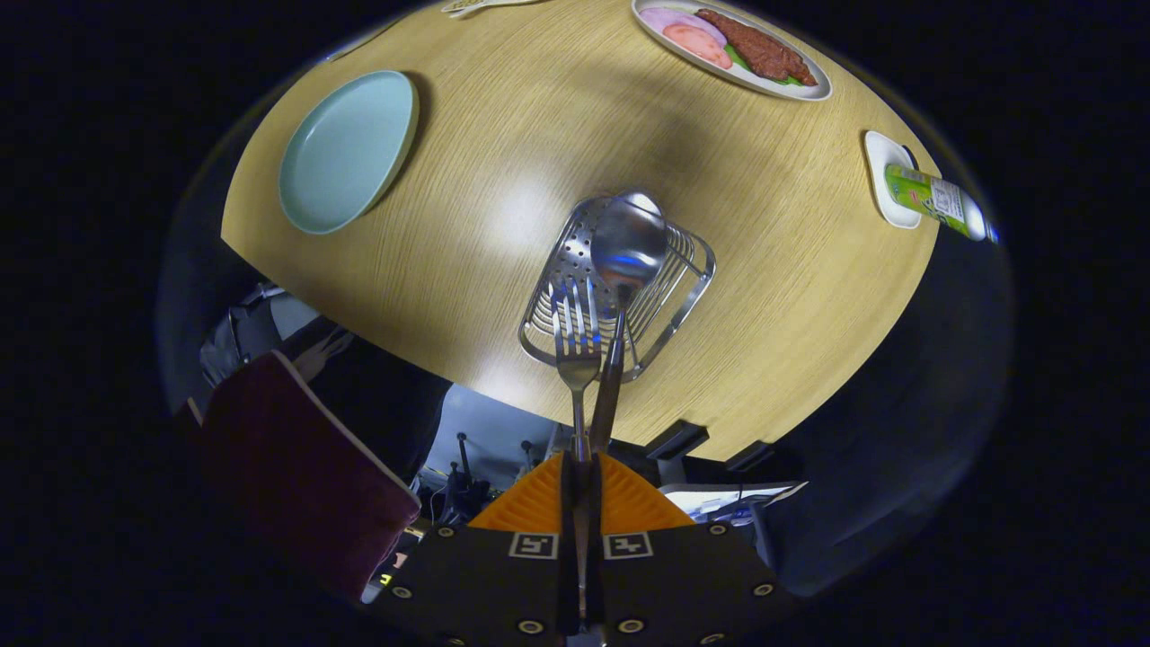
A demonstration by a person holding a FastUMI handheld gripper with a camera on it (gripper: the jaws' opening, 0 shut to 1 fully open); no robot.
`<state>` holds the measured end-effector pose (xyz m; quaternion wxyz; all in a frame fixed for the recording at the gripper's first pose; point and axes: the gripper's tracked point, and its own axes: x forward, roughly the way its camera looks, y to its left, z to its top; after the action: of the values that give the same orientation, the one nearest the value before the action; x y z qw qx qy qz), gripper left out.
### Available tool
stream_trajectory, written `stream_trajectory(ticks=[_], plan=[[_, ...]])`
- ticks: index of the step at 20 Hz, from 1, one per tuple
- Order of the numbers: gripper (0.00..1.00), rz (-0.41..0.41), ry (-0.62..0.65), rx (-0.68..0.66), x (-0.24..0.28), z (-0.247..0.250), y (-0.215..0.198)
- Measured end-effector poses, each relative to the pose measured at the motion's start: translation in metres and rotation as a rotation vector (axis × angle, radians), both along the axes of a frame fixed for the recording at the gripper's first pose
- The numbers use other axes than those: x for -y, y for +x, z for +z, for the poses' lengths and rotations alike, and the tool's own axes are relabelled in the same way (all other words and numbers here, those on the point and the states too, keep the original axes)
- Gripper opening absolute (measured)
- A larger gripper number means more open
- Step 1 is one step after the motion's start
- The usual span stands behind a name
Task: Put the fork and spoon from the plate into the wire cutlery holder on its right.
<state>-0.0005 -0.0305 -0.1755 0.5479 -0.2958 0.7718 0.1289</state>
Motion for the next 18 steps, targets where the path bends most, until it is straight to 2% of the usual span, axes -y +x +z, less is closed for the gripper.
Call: stream_trajectory(ticks=[3,5,7,8,10,14,18], plan=[[0.09,-0.01,0.024,0.012,-0.011,-0.001,0.006],[0.22,-0.001,0.037,0.024,-0.013,-0.001,0.008],[0.5,0.006,0.057,0.042,-0.018,-0.002,0.01],[0.78,0.002,0.06,0.057,-0.018,0.0,0.011],[0.99,-0.016,0.076,0.09,-0.021,0.004,0.015],[0.99,-0.06,0.166,0.205,-0.031,0.016,0.024],[0.99,-0.151,0.303,0.418,-0.04,0.042,0.041]])
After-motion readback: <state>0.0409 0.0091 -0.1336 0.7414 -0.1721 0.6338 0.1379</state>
